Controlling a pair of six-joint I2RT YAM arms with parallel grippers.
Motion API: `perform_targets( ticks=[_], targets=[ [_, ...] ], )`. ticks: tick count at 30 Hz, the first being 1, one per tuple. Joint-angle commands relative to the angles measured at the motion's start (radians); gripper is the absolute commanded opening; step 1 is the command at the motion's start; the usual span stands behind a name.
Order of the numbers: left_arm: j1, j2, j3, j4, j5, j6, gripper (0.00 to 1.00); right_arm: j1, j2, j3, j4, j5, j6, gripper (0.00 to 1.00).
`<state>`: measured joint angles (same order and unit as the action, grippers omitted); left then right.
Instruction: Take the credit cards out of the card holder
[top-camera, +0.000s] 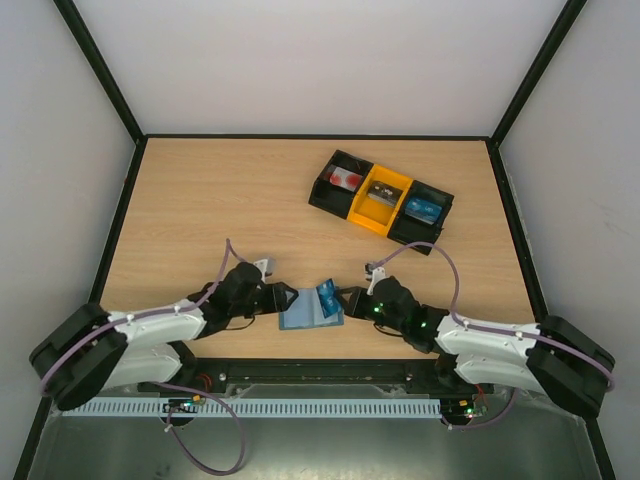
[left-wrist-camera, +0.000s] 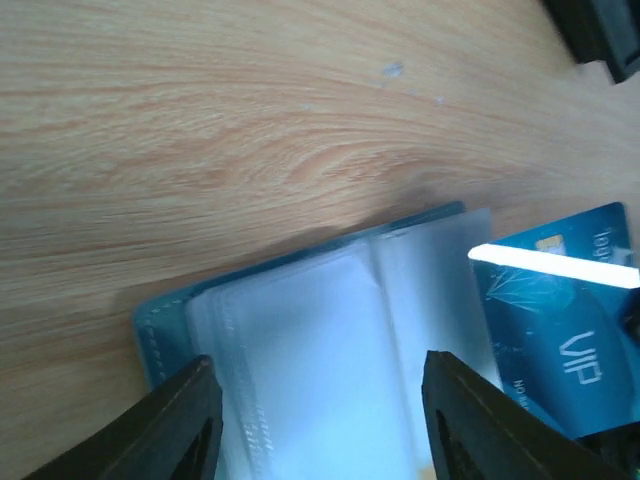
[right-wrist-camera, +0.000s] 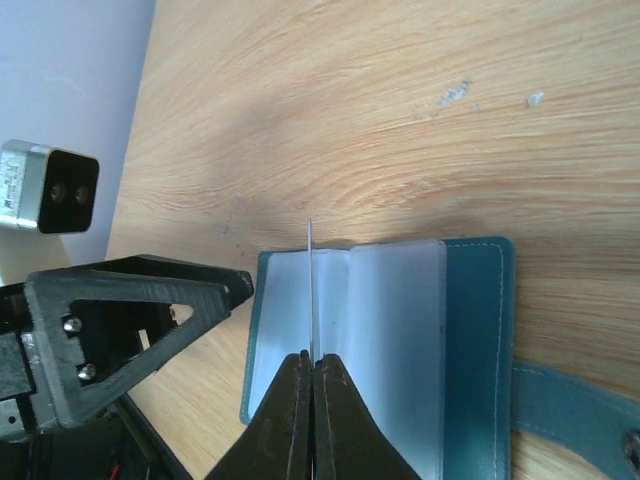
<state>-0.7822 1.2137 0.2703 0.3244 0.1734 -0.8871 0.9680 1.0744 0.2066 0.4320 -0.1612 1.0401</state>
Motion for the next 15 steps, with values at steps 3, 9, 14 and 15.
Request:
perform_targets(
  ticks=[3,9,14,15],
  targets=[
    [-0.002,-0.187,0.083,-0.194,0.096,0.087,0.74,-0.005,-0.130,0.047,-0.111,-0.067,-0.064,0.02],
    [0.015,-0.350,0.111,-0.255,0.204,0.140,0.90,-0.005,-0.252,0.049,-0.096,-0.205,-0.057,0.02],
    [0.028,-0.389,0.129,-0.254,0.339,0.173,0.89,-0.005,-0.304,0.052,-0.063,-0.305,-0.042,0.02],
    [0.029,-0.385,0.132,-0.249,0.362,0.178,0.88,-0.005,-0.304,0.051,-0.050,-0.322,-0.038,0.02]
  ],
)
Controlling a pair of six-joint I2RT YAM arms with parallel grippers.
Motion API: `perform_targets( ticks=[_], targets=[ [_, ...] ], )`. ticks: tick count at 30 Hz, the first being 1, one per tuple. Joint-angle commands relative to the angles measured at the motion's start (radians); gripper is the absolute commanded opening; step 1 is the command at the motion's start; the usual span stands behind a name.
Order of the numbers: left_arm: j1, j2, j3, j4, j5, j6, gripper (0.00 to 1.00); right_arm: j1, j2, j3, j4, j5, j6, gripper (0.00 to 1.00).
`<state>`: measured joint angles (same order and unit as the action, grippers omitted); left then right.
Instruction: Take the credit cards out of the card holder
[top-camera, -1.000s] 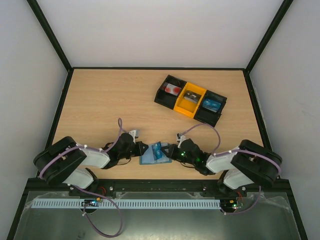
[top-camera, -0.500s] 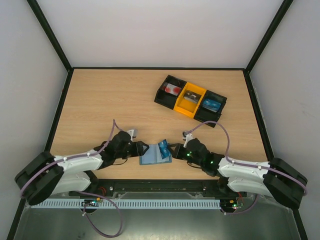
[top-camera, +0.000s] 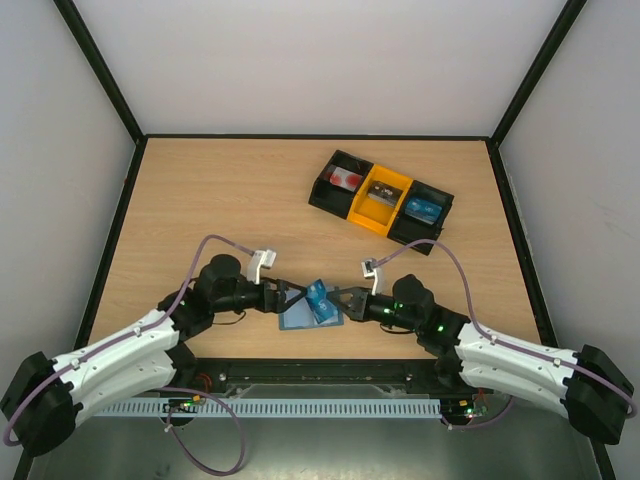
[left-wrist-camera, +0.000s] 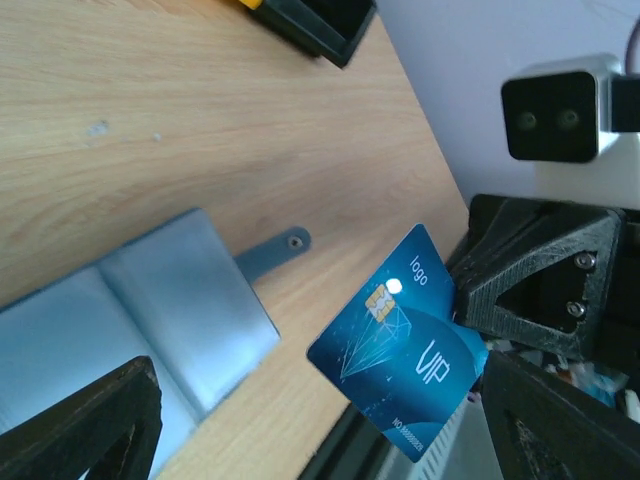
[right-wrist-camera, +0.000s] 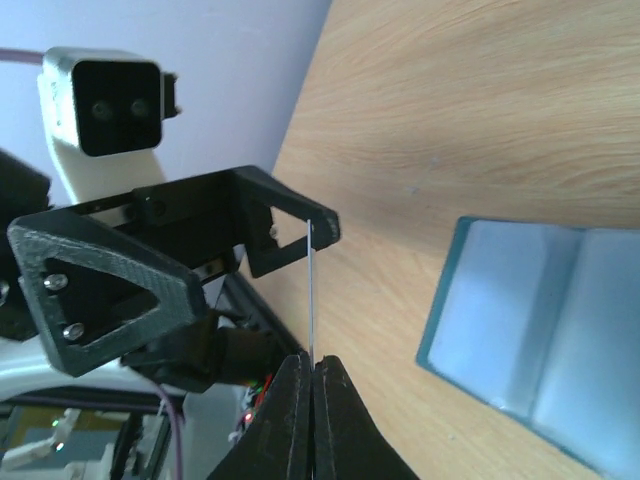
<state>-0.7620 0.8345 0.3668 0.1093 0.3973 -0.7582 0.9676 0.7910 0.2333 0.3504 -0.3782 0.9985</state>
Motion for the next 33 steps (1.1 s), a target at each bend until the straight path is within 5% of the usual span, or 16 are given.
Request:
perform_targets(
  ticks=[1,11,20,33],
  targets=[
    [0.009,-0.002,0.038,-0.027,0.161,0.052,0.87,-0.005,-0.020,0.023,0.047,-0.121,0.011,0.02],
    [0.011,0.051,0.009,0.083,0.271,0.022,0.61,-0.005,0.006,-0.009,0.182,-0.187,0.068,0.02],
    [0.030,0.055,-0.024,0.163,0.294,-0.055,0.03,-0.004,0.012,-0.014,0.185,-0.155,0.083,0.02],
    [0.049,-0.029,-0.084,0.296,0.168,-0.221,0.03,0.002,-0.011,-0.093,0.329,0.032,0.241,0.51]
  ],
)
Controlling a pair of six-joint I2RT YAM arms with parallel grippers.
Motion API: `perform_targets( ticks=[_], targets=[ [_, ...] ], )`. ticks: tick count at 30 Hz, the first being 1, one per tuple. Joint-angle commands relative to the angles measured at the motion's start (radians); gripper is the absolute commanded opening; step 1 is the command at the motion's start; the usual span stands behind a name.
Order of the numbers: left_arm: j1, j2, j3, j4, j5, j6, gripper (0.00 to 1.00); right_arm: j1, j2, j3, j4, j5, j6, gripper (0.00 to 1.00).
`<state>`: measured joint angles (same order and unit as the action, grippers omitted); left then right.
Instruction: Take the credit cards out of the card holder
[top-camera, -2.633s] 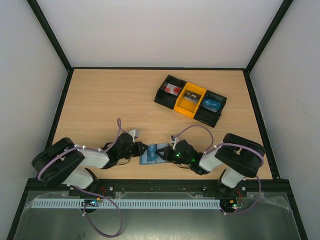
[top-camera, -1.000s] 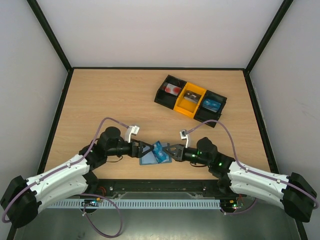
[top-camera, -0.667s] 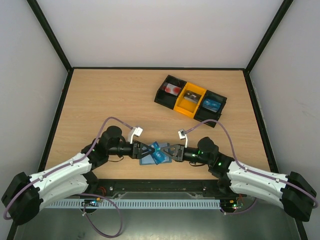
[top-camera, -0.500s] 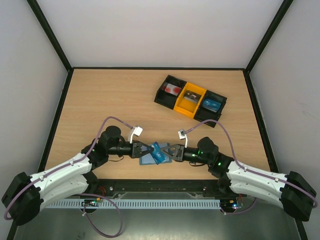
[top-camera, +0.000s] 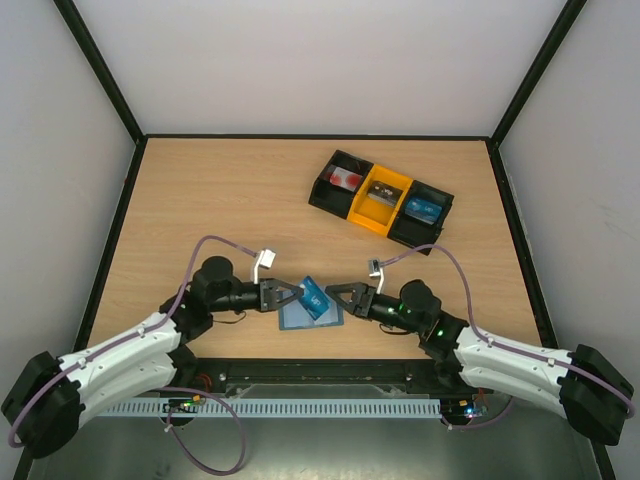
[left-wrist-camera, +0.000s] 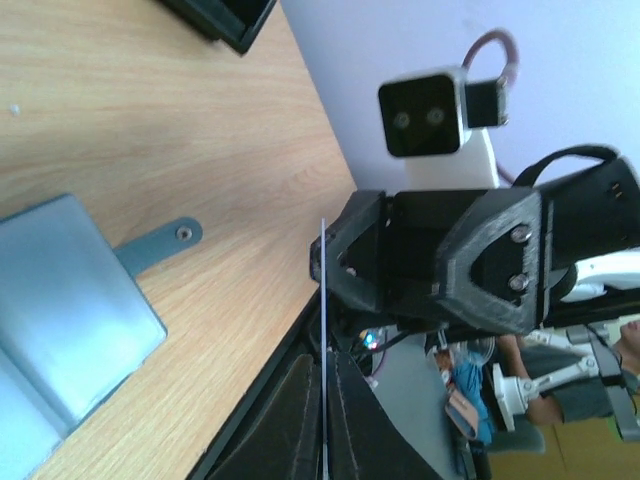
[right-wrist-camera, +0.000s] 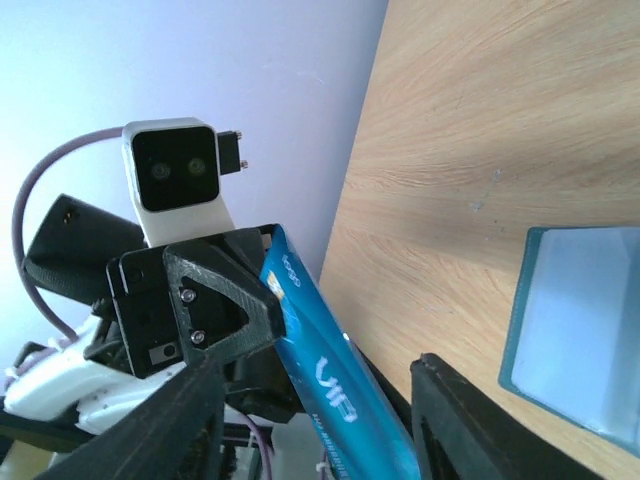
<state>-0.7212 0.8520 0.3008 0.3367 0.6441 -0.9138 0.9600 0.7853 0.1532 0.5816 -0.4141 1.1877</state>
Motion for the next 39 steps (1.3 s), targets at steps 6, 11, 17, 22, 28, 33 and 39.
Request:
perform_targets(
  ticks=[6,11,17,22,28,33,39],
  targets=[
    [0.011,-0.110,-0.069,0.177,-0.198,-0.198,0.03,0.043,0.067,0.013,0.164,0.122,0.080,0.57],
    [0.011,-0.159,-0.101,0.187,-0.312,-0.275,0.03,0.072,0.138,0.040,0.243,0.153,0.099,0.56],
    [0.011,-0.207,-0.144,0.229,-0.375,-0.350,0.03,0.096,0.199,0.062,0.299,0.183,0.111,0.55],
    [0.011,-0.230,-0.175,0.259,-0.402,-0.391,0.03,0.113,0.271,0.100,0.329,0.186,0.119,0.53],
    [0.011,-0.251,-0.200,0.285,-0.421,-0.424,0.03,0.127,0.336,0.120,0.380,0.179,0.134,0.42],
    [0.011,-0.259,-0.205,0.281,-0.425,-0.430,0.03,0.132,0.362,0.127,0.400,0.182,0.142,0.30],
    [0.011,-0.261,-0.208,0.289,-0.428,-0.437,0.03,0.135,0.375,0.128,0.403,0.188,0.146,0.21]
  ],
)
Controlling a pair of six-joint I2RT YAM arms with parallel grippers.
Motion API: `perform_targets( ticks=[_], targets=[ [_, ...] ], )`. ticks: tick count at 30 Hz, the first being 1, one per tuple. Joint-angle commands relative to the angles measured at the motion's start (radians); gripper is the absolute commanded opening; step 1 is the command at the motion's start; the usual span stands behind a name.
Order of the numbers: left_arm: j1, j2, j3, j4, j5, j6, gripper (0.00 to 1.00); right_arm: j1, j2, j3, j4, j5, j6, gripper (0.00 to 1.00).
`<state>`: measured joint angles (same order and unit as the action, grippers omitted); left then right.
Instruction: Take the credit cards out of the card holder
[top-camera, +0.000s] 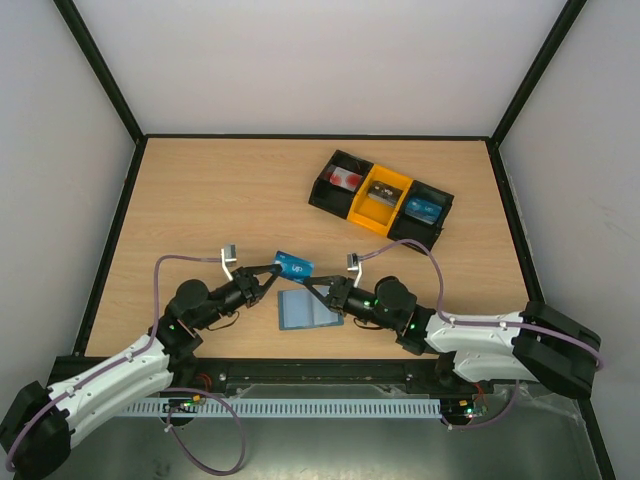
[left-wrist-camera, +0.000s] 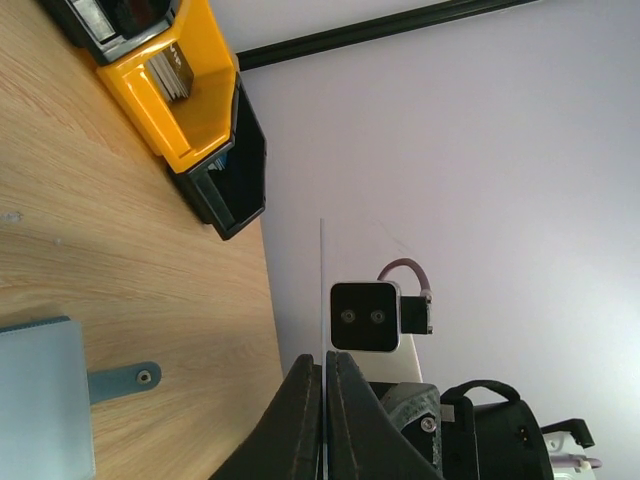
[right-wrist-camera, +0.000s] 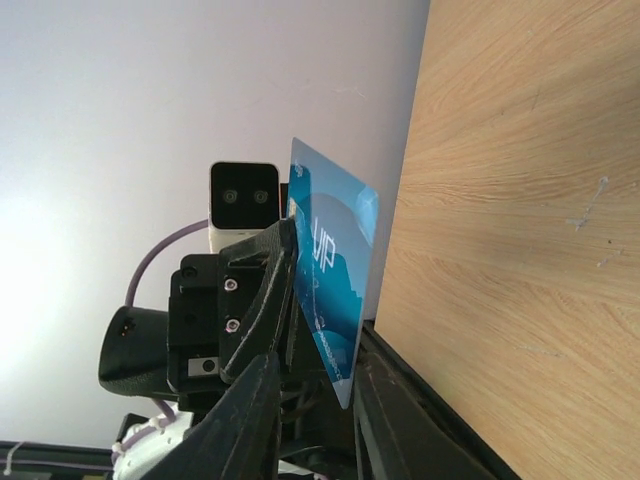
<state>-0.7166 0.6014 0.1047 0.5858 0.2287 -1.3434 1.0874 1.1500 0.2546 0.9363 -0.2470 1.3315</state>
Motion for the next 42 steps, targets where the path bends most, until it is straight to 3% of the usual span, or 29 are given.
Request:
perform_targets(
  ticks=[1,14,17,22,25,29,39,42],
  targets=[
    [0.006,-0.011,-0.012,0.040,-0.012,-0.008,0.03,0.008,0.011,0.028,0.050,0.024,0.003,0.20],
    [0.006,-0.009,-0.018,0.048,-0.015,-0.017,0.03,0.008,0.048,0.041,0.074,0.023,0.006,0.09],
    [0.006,-0.012,-0.021,0.048,-0.014,-0.019,0.03,0.008,0.055,0.039,0.085,0.019,0.005,0.02],
    [0.006,-0.024,-0.025,0.035,-0.015,-0.019,0.05,0.009,0.049,0.032,0.083,0.028,-0.006,0.02],
    [0.006,-0.038,-0.026,0.012,-0.018,-0.014,0.15,0.008,0.038,0.028,0.066,0.039,-0.020,0.02],
    [0.006,-0.061,-0.021,-0.025,-0.019,0.000,0.43,0.008,0.028,0.030,0.042,0.044,-0.035,0.02],
    [0.006,-0.118,0.017,-0.189,-0.031,0.058,0.97,-0.003,-0.026,0.041,-0.049,0.060,-0.077,0.02],
    [0.006,-0.129,0.033,-0.243,-0.033,0.088,1.00,-0.026,-0.059,0.047,-0.096,0.054,-0.091,0.02]
  ],
)
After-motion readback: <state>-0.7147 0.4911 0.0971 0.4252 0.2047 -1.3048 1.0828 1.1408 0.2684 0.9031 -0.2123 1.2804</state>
